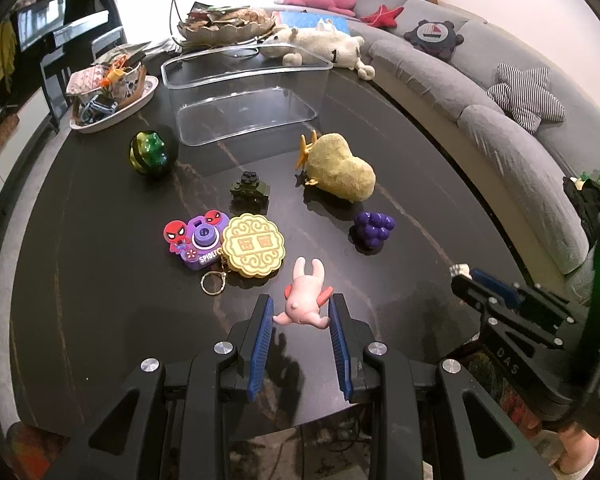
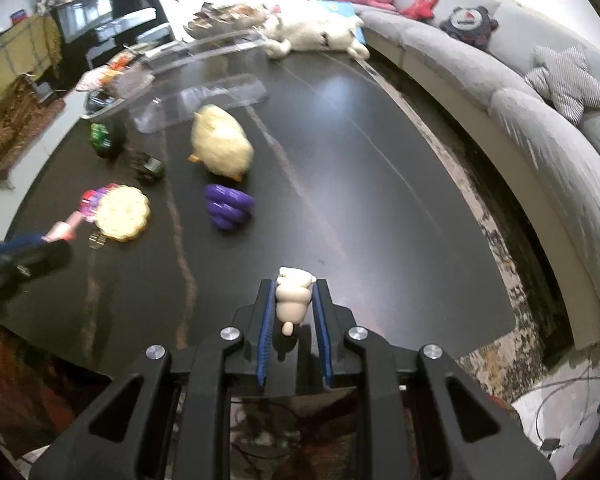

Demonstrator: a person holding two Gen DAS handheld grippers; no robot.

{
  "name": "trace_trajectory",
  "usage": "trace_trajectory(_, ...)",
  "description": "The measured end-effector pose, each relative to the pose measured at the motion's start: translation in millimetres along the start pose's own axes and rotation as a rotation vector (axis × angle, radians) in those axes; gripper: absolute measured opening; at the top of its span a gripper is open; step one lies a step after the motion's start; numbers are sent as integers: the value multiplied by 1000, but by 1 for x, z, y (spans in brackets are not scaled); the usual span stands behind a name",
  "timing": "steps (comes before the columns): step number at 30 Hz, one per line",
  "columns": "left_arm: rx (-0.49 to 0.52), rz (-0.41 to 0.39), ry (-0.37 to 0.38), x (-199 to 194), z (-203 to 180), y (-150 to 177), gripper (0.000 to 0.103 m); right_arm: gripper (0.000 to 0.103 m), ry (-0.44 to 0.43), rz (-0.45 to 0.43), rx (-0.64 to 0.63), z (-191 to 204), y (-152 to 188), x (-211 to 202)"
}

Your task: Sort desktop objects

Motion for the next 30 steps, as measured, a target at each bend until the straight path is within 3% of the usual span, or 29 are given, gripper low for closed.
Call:
trace_trajectory(16,-29,-65,0,-23,18,1,25,17,-92,-96,-87,72,-30,-32)
trace_trajectory(30,-62,-98,-8,-37,35,-1,25,17,-141,-118,-143,110,-36,-44)
Point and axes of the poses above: each gripper's, at about its wrist camera, not at the fingertips, and x roughly the way its jaws point, z to its left, y to its underside, the point moved 6 cm from there along x, roughly the way its jaws point, and after that the axes turned 3 degrees about z, right-handed, at the moved point
